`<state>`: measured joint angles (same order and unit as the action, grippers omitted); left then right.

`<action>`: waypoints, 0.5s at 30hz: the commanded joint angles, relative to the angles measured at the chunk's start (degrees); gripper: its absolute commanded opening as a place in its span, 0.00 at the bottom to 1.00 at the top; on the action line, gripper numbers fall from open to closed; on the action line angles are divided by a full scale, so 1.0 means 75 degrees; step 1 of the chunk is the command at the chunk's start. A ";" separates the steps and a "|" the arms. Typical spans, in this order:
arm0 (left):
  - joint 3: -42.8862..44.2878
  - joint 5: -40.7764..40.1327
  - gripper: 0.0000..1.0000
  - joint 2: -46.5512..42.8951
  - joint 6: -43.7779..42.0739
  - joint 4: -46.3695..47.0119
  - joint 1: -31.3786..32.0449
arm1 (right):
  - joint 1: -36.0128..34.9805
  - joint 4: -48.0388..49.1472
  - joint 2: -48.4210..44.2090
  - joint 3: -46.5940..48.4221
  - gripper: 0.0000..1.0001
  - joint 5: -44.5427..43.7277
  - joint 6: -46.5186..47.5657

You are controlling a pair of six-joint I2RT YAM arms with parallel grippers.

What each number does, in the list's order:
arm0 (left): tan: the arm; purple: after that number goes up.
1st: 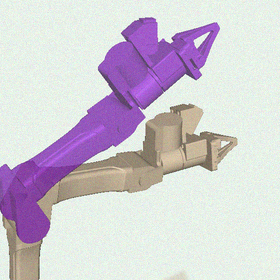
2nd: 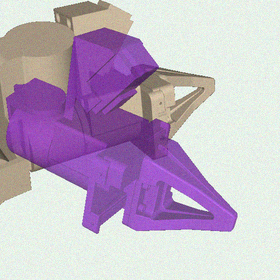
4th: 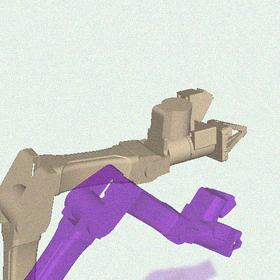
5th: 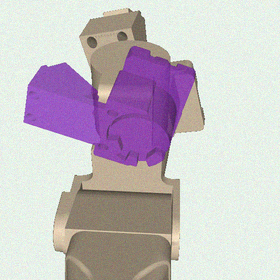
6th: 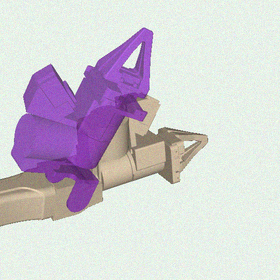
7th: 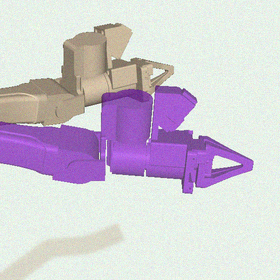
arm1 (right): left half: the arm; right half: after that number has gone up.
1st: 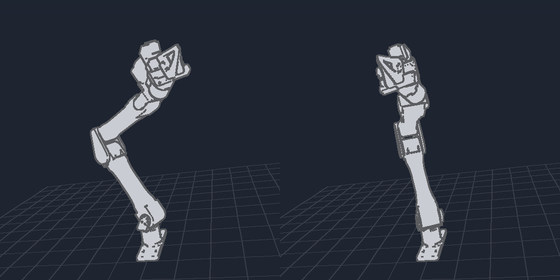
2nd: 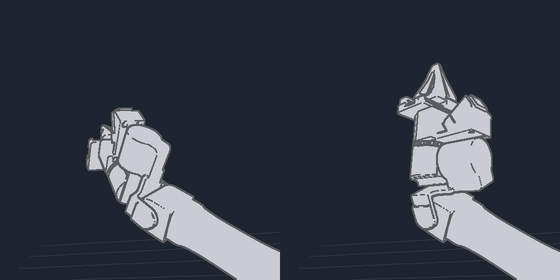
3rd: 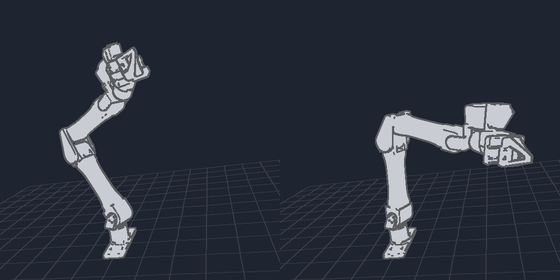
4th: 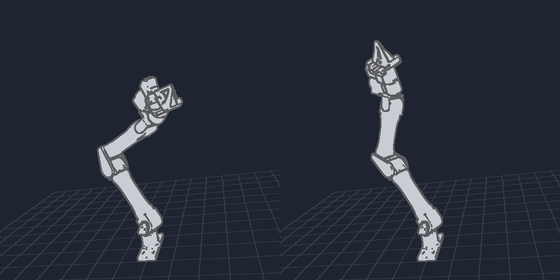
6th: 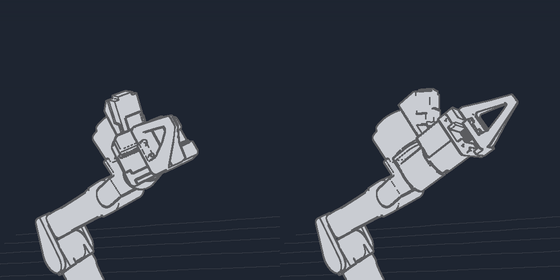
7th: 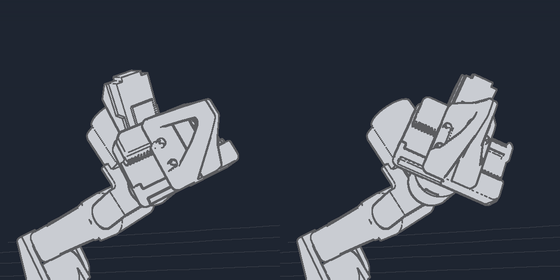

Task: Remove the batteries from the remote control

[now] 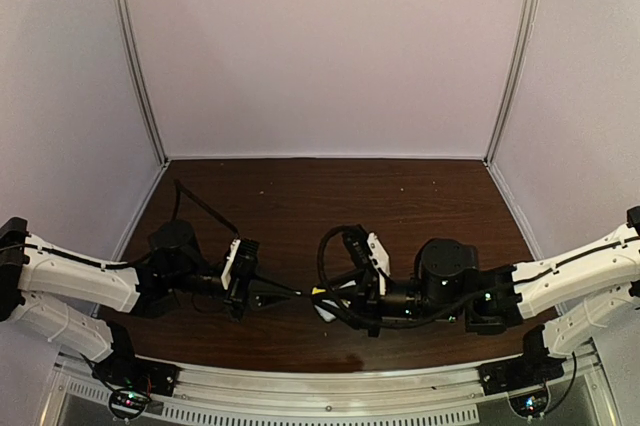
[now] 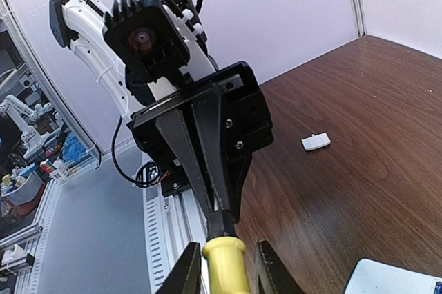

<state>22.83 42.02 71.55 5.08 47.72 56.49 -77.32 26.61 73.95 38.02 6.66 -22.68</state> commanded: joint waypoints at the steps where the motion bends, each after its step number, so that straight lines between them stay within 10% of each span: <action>1: 0.0079 -0.0093 0.00 -0.0049 0.0037 0.0216 0.0027 | -0.0026 0.0096 0.0206 0.0263 0.26 0.0241 0.0040; 15: 0.0043 -0.0344 0.00 -0.0100 0.0061 0.0238 0.0027 | -0.0024 0.0056 0.0387 0.0380 0.29 0.0397 0.0058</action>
<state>22.68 42.57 71.53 5.06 46.02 56.18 -77.25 26.11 74.85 38.22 7.53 -22.39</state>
